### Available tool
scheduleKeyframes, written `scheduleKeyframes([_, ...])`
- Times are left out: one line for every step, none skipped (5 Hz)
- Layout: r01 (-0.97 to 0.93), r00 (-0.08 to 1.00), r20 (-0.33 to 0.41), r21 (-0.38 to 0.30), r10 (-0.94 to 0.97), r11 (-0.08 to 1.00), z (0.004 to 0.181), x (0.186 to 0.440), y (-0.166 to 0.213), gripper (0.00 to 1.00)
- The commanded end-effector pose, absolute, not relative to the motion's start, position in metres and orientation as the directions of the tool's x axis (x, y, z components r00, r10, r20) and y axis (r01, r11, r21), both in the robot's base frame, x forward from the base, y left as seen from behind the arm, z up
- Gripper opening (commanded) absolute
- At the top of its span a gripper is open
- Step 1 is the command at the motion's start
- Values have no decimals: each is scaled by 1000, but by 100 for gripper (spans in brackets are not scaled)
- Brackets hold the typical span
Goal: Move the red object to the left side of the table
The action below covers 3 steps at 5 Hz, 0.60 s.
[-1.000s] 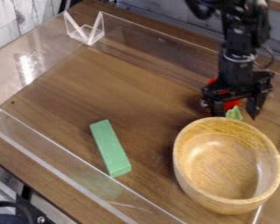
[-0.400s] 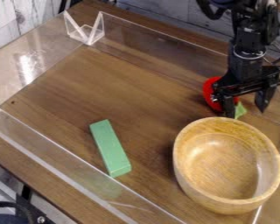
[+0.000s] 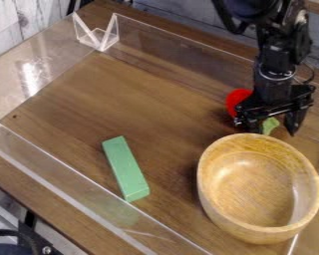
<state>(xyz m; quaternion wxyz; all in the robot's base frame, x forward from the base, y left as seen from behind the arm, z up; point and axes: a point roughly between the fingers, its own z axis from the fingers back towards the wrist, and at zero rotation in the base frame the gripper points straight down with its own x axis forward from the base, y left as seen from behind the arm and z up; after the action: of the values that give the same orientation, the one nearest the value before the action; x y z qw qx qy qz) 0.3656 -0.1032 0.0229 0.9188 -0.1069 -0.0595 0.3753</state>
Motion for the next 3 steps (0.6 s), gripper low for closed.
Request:
scheduleKeyframes([-657, 703, 90, -299, 706, 692, 44, 375, -93, 100])
scheduleKeyframes([-669, 683, 117, -297, 721, 682, 48, 374, -97, 100])
scheduleKeyframes([-678, 665, 143, -297, 733, 672, 52, 374, -102, 100])
